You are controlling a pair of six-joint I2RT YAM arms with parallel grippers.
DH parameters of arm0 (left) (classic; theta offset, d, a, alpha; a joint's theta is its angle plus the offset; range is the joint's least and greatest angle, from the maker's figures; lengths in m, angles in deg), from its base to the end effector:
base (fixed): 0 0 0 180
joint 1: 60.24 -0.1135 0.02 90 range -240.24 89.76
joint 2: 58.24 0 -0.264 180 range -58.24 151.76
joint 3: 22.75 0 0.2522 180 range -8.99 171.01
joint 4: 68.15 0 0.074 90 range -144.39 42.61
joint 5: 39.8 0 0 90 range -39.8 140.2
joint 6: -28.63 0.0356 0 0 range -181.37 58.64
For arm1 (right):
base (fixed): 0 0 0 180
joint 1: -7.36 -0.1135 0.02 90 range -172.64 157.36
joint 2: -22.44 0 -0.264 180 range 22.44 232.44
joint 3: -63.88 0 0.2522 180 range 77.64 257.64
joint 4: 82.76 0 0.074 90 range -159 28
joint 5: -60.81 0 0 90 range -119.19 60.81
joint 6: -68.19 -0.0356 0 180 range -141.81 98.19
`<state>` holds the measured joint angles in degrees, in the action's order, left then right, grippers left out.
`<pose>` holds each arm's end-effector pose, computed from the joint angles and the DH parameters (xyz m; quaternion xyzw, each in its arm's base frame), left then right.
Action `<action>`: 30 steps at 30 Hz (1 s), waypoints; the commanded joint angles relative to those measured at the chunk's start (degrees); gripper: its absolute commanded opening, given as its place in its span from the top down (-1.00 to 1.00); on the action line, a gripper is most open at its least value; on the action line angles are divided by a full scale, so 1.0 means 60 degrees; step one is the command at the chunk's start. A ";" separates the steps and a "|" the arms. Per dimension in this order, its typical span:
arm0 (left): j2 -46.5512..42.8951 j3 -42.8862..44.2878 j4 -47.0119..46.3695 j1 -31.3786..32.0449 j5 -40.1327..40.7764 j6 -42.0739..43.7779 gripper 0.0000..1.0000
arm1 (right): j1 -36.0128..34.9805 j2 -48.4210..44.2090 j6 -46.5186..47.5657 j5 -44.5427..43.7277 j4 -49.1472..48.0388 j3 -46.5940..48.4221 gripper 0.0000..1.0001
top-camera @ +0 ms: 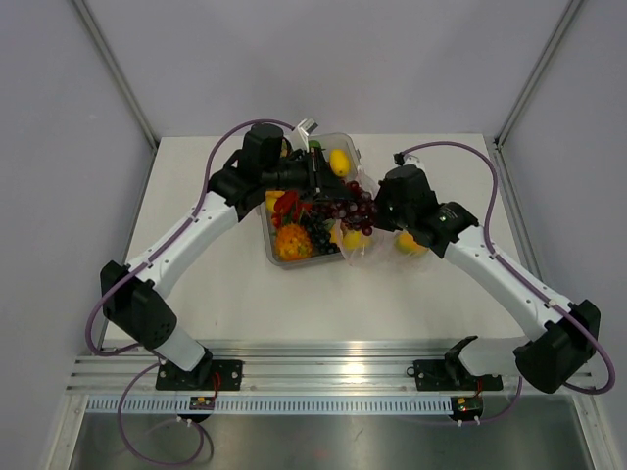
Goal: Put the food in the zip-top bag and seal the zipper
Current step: Place the fake fruit in the zipper food storage bag.
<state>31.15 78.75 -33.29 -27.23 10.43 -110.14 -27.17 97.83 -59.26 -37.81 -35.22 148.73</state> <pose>0.2872 -0.2137 0.3912 0.0792 0.8015 -0.5550 0.2083 0.2404 0.1589 0.3431 0.0557 0.8954 0.2018 0.3929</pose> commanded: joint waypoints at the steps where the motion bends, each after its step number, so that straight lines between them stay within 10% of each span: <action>1: -0.0146 -0.0034 -0.1949 0.0005 -0.1048 -0.0893 1.00 | 0.0041 -0.0641 -0.0350 0.0499 -0.1264 -0.0173 1.00; 30: 0.0835 -0.1529 -0.3227 -0.0493 -0.0668 -0.1922 1.00 | 0.0055 -0.1873 -0.0599 0.1861 -0.1748 -0.0218 1.00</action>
<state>34.71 68.89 -52.33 -30.13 4.34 -122.64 -26.64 87.65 -61.62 -31.04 -39.72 145.95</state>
